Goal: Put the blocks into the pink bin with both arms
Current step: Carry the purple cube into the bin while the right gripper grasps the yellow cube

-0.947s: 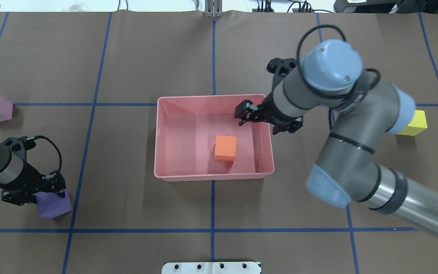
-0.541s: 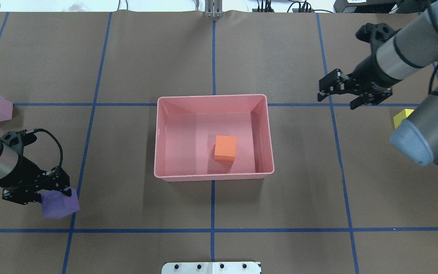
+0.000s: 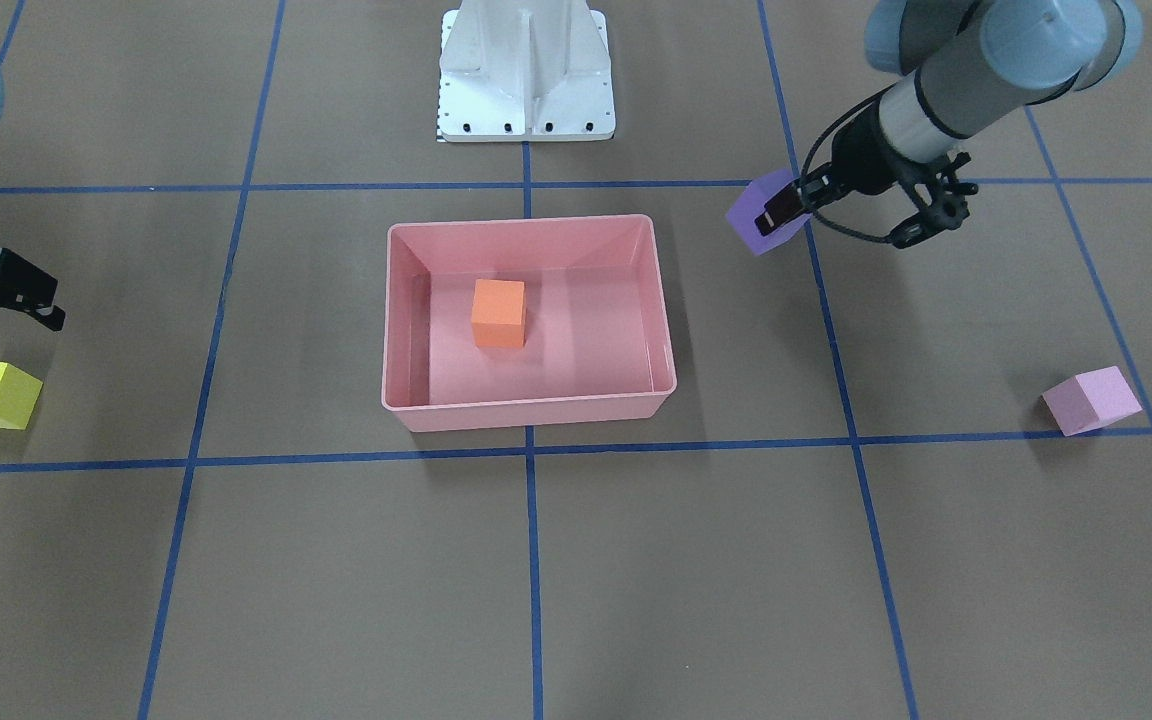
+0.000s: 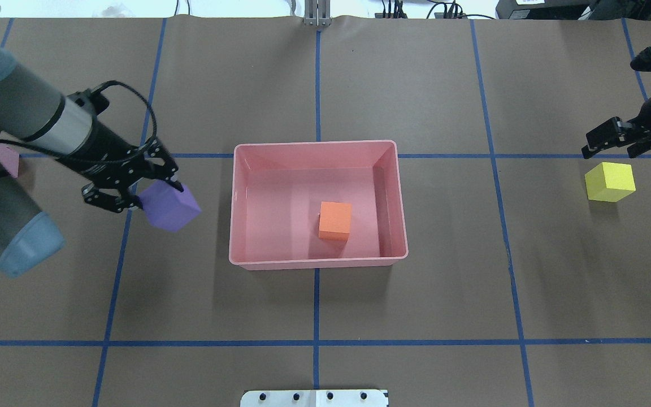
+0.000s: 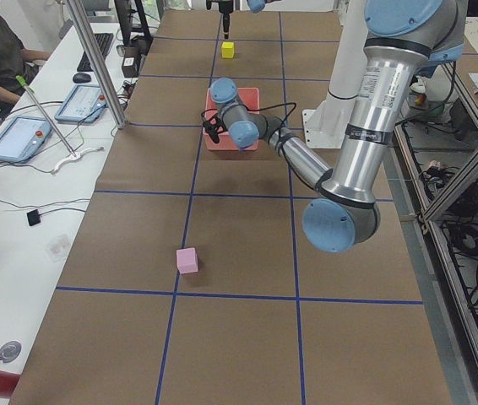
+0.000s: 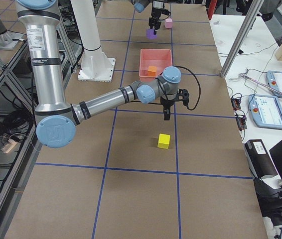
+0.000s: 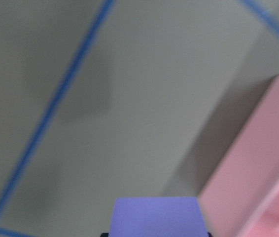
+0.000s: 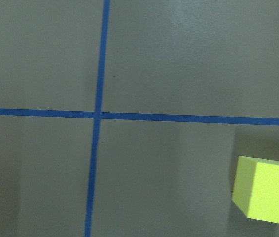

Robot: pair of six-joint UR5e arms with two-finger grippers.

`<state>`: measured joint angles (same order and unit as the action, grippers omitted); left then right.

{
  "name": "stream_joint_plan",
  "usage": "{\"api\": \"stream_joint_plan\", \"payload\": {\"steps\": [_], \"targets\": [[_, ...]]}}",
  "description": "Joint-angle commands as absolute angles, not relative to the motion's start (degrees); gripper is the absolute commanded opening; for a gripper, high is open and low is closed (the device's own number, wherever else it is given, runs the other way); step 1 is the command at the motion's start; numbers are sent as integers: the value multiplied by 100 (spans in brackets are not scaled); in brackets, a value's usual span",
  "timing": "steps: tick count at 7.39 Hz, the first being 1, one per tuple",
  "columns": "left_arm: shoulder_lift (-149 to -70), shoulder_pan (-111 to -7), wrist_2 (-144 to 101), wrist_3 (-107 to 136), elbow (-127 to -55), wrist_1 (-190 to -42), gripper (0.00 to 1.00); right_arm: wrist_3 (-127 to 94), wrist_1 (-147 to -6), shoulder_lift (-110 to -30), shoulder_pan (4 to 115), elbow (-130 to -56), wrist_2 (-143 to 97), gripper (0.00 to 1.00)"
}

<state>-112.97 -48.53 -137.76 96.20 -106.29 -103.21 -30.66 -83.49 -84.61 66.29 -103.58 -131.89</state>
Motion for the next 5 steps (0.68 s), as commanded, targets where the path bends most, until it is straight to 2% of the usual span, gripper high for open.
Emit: {"api": "stream_joint_plan", "payload": {"steps": [1,2,3,5], "targets": [[-13009,-4887,-13527,9851,-9350,-9634,0,-2428,-8350,-8482,6688,-10003,-12808,100],[-13417,-4861,-13518,9870,-8734,-9642,0,-2365,-8341,-8464,6688,-9837,-12797,100],[-13499,-4643,-13274,9861,-8493,-9659,2,-2269,-8341,-8464,6688,-9783,-12762,100],[-13509,-4177,-12868,9879,-8412,-9642,11,-2197,-8341,-8481,6688,-9739,-12648,100]]}}
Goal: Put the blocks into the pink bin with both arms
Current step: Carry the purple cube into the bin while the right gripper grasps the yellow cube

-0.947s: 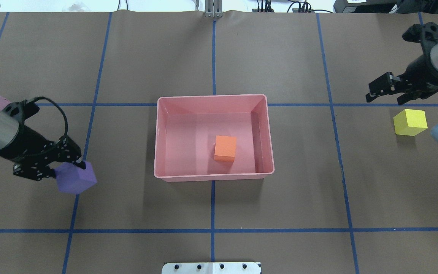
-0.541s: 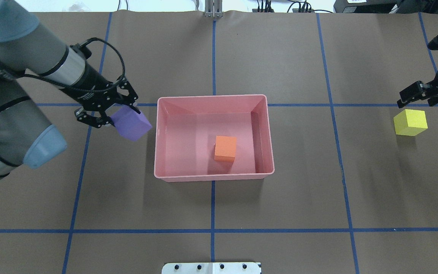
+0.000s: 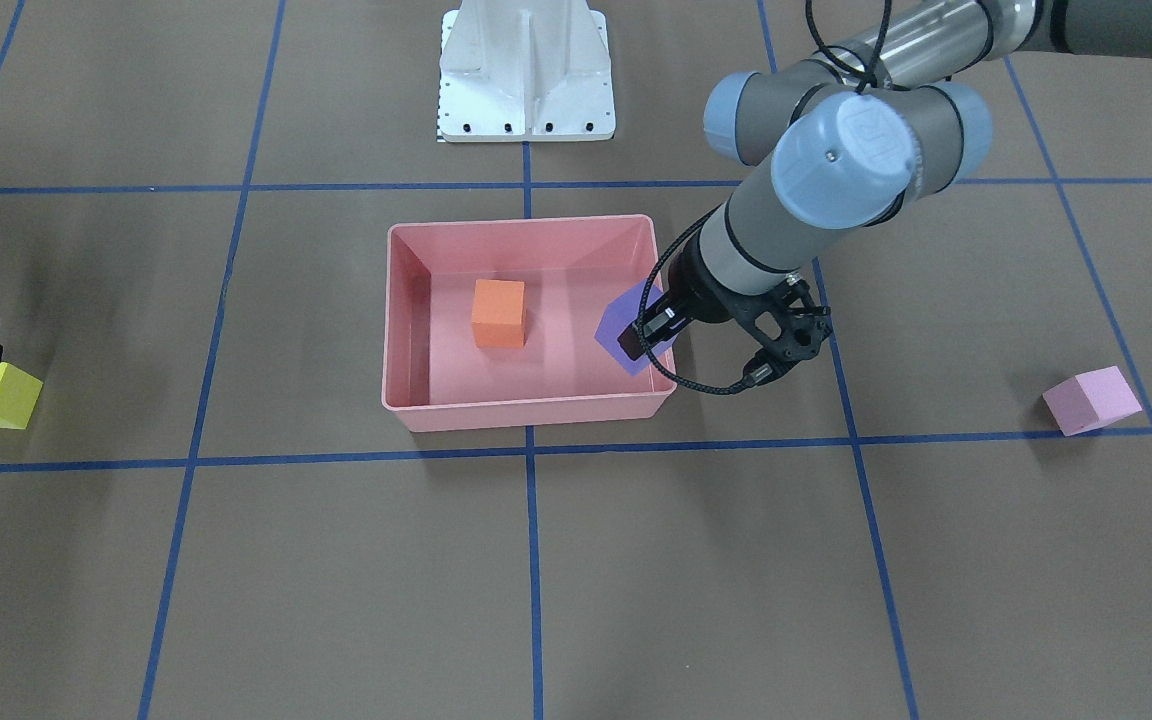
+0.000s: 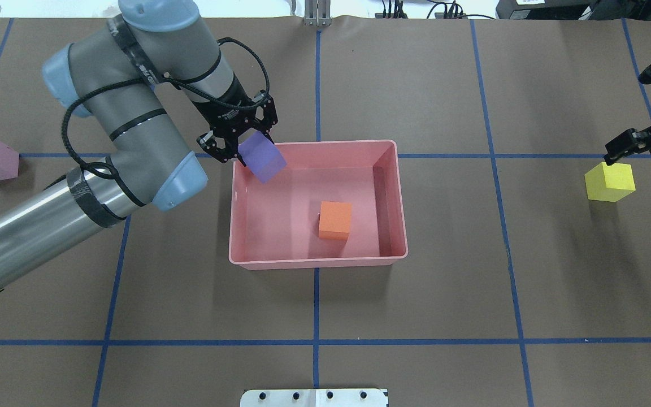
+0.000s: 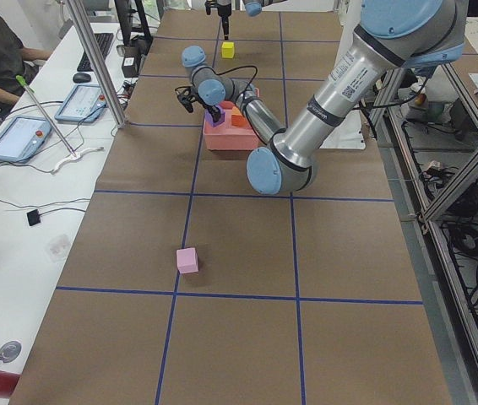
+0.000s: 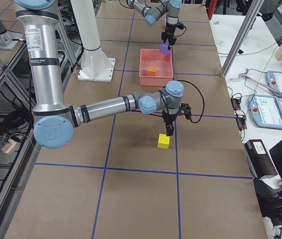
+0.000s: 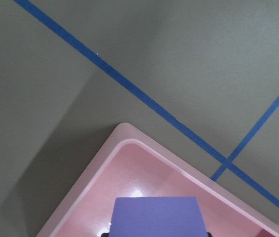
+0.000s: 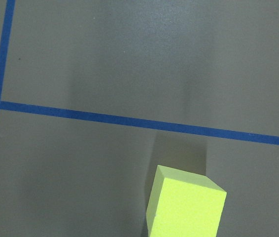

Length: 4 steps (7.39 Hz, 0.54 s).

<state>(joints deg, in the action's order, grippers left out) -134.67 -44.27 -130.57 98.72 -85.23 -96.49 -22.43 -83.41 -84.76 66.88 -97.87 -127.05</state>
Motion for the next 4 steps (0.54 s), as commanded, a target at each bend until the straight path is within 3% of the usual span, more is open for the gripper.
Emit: {"api": "stream_joint_plan", "payload": {"steps": [1,3,4], "targets": [[-13500,-4114,-12858,9870,-8376,-9642,19,-2206,-8341,-8516,6688,-9703,-12569,100],[-13500,-4078,-12815,9861,-8297,-9650,67,-2258,-8315,-8491,6671,-9415,-12524,100],[-13517,-4009,-12658,9861,-8288,-9650,75,-2294,-7949,-8464,6662,-9056,-12568,100]]}}
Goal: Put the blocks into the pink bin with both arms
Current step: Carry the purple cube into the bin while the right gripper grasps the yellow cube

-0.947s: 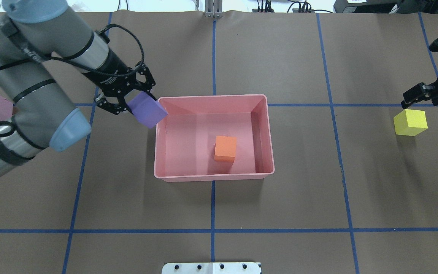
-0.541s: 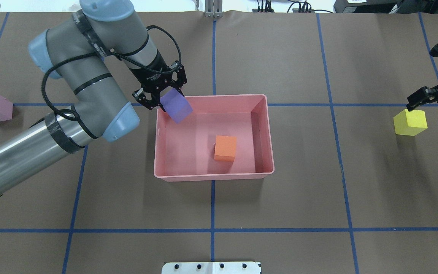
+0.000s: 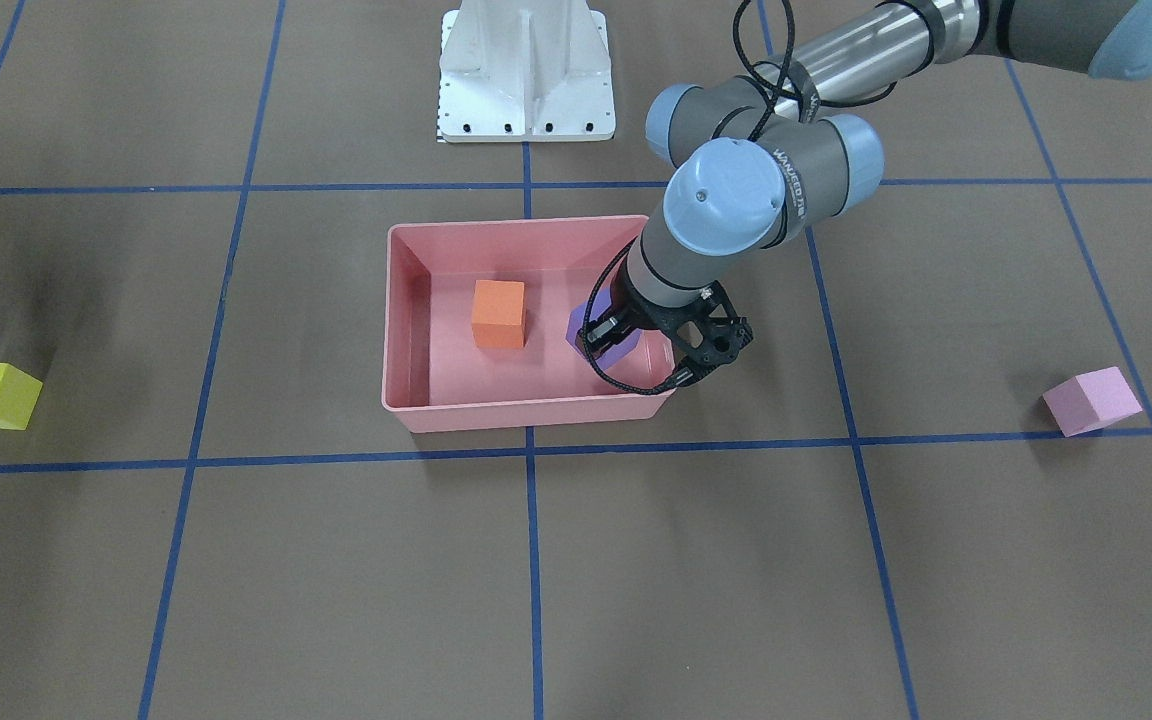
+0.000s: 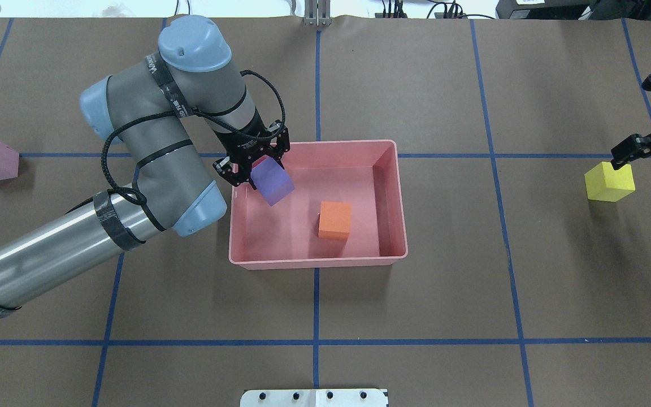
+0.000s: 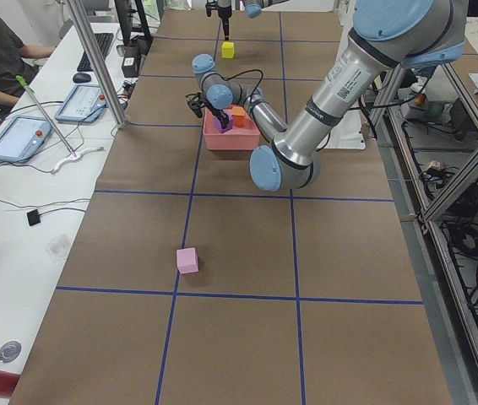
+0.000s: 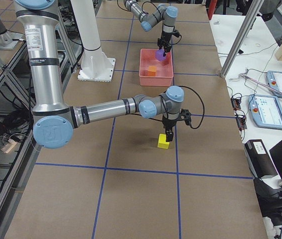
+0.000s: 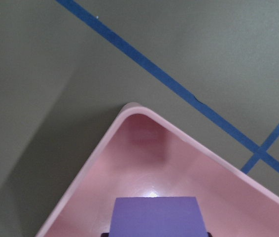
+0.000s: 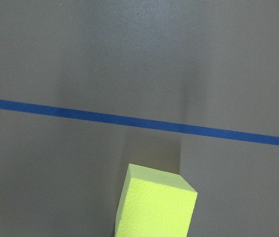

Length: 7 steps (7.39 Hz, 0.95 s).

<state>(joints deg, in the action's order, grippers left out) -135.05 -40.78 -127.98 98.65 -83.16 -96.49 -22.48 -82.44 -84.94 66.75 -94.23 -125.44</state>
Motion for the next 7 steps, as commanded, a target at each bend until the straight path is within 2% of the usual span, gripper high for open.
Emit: {"api": "stream_joint_plan", "payload": {"steps": [1,2,3,7], "targets": [[-13535,-4008,-12648,9870,-8297,-9650,87,-2442,-7528,-8429,6662,-8687,-12664,100],[-13561,-4008,-12647,9870,-8306,-9650,99,-3218,-7323,-8342,6627,-8614,-12769,100],[-13614,-4008,-12639,9870,-8306,-9642,99,-3817,-7208,-8315,6514,-8657,-12788,100],[-13658,-4034,-12630,9879,-8358,-9624,99,-3814,-6823,-8367,6267,-8289,-12788,100]]}}
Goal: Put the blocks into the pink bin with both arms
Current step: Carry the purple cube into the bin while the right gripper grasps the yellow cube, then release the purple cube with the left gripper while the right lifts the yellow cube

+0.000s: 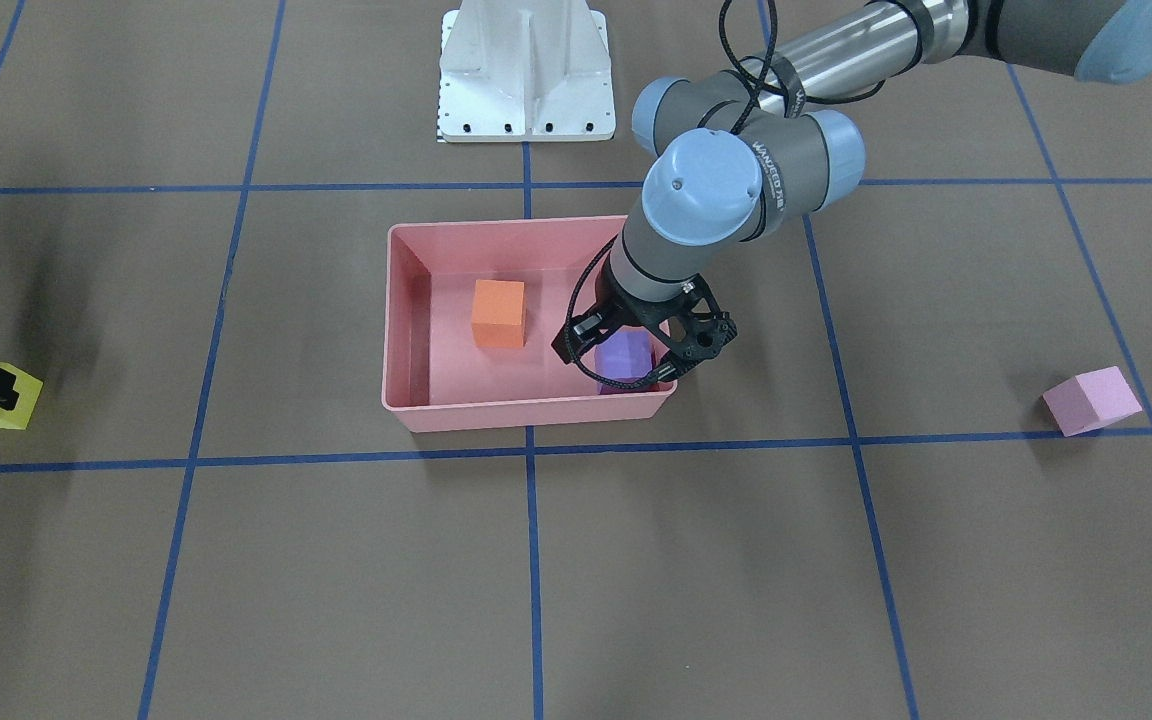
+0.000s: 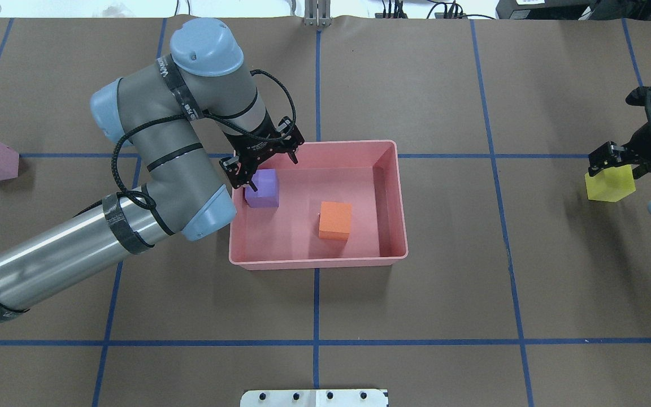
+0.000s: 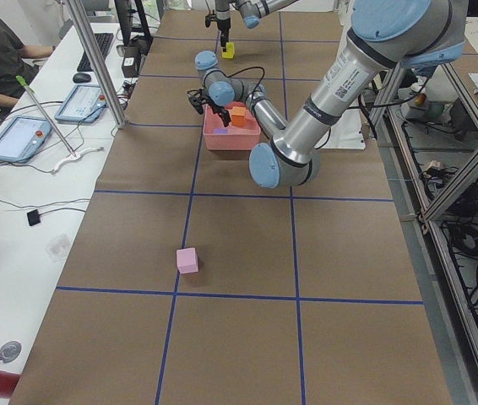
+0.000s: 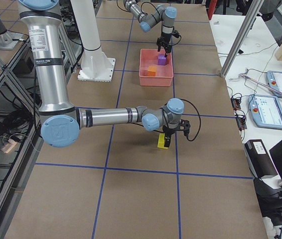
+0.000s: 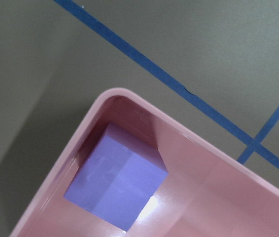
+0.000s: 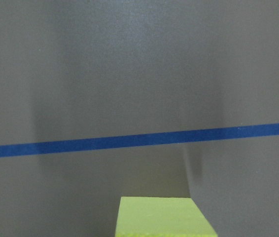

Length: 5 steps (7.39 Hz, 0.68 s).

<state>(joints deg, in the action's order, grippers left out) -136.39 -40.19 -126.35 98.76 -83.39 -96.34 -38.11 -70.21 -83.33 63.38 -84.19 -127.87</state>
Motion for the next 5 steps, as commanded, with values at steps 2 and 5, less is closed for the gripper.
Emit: {"api": "stream_joint_plan", "payload": {"steps": [2,5], "targets": [[-13650,-4540,-12717,9862,-8829,-9441,99,-3850,-6417,-8376,6249,-8173,-12788,8],[-11509,-5132,-13192,8026,-11021,-9070,99,-4826,-7628,-7644,6249,-9521,-12919,0]]}}
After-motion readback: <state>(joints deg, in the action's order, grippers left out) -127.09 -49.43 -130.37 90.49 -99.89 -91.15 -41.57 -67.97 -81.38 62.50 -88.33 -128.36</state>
